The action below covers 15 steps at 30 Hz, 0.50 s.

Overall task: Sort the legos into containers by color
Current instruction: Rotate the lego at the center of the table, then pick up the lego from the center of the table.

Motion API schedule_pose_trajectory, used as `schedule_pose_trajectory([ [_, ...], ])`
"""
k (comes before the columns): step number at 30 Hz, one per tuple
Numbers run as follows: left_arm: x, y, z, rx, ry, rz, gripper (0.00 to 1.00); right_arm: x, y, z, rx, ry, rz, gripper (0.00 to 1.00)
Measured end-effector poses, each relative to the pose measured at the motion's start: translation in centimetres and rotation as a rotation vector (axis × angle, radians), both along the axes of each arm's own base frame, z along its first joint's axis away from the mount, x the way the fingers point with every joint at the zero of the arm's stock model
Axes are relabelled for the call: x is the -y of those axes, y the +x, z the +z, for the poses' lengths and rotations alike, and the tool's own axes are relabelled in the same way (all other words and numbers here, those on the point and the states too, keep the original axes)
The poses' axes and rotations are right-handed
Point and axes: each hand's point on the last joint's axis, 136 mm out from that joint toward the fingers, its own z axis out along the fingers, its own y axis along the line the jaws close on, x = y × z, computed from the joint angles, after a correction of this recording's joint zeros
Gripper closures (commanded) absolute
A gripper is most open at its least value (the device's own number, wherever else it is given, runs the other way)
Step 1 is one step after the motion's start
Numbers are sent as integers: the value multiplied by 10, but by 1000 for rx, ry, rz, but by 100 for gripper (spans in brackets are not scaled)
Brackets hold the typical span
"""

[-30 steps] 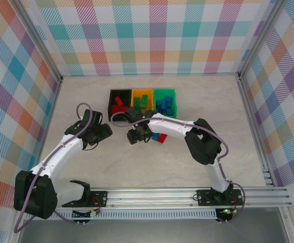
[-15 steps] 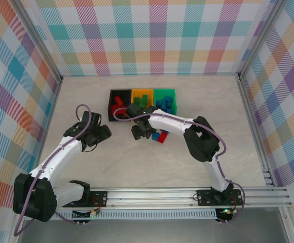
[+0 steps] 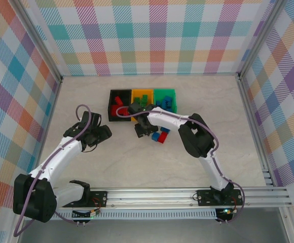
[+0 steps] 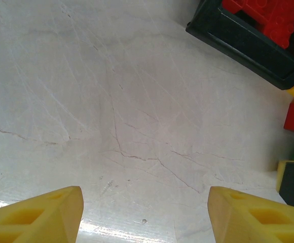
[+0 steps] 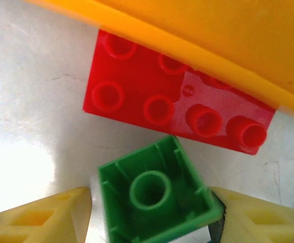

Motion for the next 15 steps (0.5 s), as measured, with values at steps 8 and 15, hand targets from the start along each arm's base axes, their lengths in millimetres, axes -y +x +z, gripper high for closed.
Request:
schedule_pose_trajectory([
  [8, 0, -1, -1, -2, -2, -1, 34, -7, 9, 2, -5, 26, -2, 44],
  [15, -1, -3, 2, 3, -1, -1, 34, -14, 16, 4, 0, 51, 18, 69],
])
